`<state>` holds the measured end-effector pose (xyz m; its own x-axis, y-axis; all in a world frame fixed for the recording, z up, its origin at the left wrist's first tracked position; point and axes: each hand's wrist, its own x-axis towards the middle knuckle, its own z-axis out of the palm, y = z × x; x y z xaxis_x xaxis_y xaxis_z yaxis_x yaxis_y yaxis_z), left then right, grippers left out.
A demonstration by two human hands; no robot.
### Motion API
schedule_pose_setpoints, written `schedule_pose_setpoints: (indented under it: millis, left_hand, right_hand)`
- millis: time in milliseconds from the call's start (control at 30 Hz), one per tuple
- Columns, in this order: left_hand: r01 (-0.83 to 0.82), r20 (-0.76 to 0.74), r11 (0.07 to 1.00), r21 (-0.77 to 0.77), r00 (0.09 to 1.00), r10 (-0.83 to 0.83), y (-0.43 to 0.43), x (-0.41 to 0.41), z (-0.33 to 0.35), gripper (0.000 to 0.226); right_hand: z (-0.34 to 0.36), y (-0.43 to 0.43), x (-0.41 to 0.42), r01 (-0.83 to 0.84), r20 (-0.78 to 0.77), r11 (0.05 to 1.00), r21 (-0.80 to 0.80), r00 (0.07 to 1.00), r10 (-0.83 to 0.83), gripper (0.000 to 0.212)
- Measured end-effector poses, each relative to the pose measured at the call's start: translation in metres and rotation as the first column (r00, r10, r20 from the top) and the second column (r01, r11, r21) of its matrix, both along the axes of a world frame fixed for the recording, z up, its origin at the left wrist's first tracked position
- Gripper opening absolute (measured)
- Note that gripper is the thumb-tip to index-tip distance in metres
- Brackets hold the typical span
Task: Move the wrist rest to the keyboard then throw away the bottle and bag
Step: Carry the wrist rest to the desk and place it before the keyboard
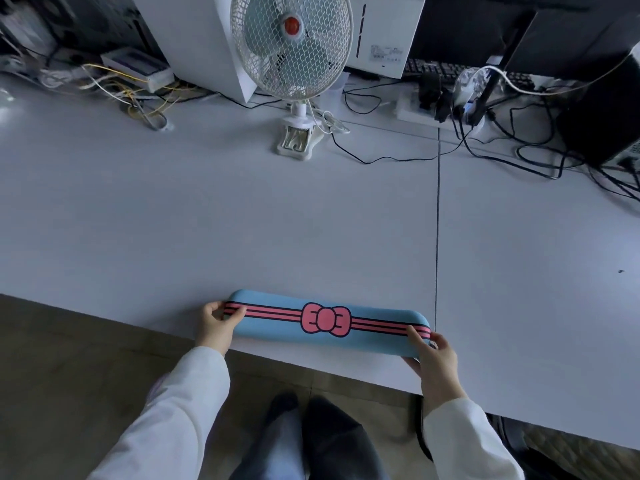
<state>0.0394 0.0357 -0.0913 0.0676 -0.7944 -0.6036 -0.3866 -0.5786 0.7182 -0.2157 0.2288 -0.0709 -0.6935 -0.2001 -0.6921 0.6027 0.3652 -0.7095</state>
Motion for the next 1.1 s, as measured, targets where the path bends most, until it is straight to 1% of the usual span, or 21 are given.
schedule_pose_setpoints:
  millis: [67, 167, 300, 533, 600, 700, 767, 833, 900, 1000, 1033, 1100]
  left_hand:
    - [-0.046, -0.019, 0.999, -0.006, 0.999, 0.046, 0.007, 0.006, 0.002, 0.046]
    - [-0.164, -0.092, 0.986, 0.003, 0.982, 0.164, 0.017, 0.018, 0.007, 0.047]
    - [-0.323, -0.165, 0.946, 0.017, 0.933, 0.321, 0.027, 0.046, 0.014, 0.051]
    - [-0.548, -0.254, 0.836, 0.014, 0.807, 0.533, 0.053, 0.121, 0.019, 0.045]
    - [-0.599, -0.274, 0.801, -0.014, 0.772, 0.573, 0.065, 0.148, 0.022, 0.036]
    - [-0.672, -0.283, 0.740, -0.030, 0.716, 0.639, 0.080, 0.188, 0.025, 0.033]
    - [-0.719, -0.299, 0.694, -0.042, 0.672, 0.678, 0.093, 0.222, 0.027, 0.023]
    - [-0.742, -0.311, 0.668, -0.063, 0.651, 0.693, 0.101, 0.247, 0.029, 0.024]
    - [-0.776, -0.323, 0.626, -0.079, 0.614, 0.720, 0.113, 0.286, 0.033, 0.022]
    - [-0.820, -0.334, 0.565, -0.095, 0.561, 0.758, 0.131, 0.346, 0.041, 0.019]
    - [-0.831, -0.332, 0.546, -0.102, 0.546, 0.769, 0.138, 0.366, 0.044, 0.020]
    - [-0.859, -0.348, 0.500, -0.111, 0.505, 0.790, 0.155, 0.411, 0.048, 0.025]
  right_hand:
    - [0.003, -0.003, -0.002, -0.033, -0.019, 0.999, -0.014, 0.999, 0.033, 0.031]
    - [0.008, -0.015, -0.004, -0.109, -0.039, 0.993, -0.047, 0.993, 0.107, 0.033]
    - [0.014, -0.041, 0.002, -0.252, -0.076, 0.966, -0.064, 0.966, 0.248, 0.036]
    - [0.024, -0.085, 0.053, -0.450, -0.097, 0.884, -0.128, 0.892, 0.441, 0.031]
    - [0.027, -0.094, 0.078, -0.499, -0.095, 0.855, -0.141, 0.867, 0.490, 0.030]
    - [0.030, -0.104, 0.119, -0.563, -0.103, 0.811, -0.161, 0.826, 0.554, 0.029]
    - [0.033, -0.109, 0.154, -0.609, -0.105, 0.775, -0.171, 0.793, 0.600, 0.029]
    - [0.038, -0.112, 0.182, -0.650, -0.132, 0.745, -0.152, 0.760, 0.636, 0.031]
    - [0.040, -0.113, 0.222, -0.713, -0.185, 0.695, -0.094, 0.698, 0.692, 0.032]
    - [0.046, -0.114, 0.286, -0.782, -0.250, 0.621, -0.049, 0.612, 0.750, 0.030]
    - [0.047, -0.114, 0.308, -0.796, -0.255, 0.604, -0.044, 0.593, 0.764, 0.032]
    - [0.048, -0.116, 0.357, -0.809, -0.225, 0.582, -0.077, 0.583, 0.781, 0.037]
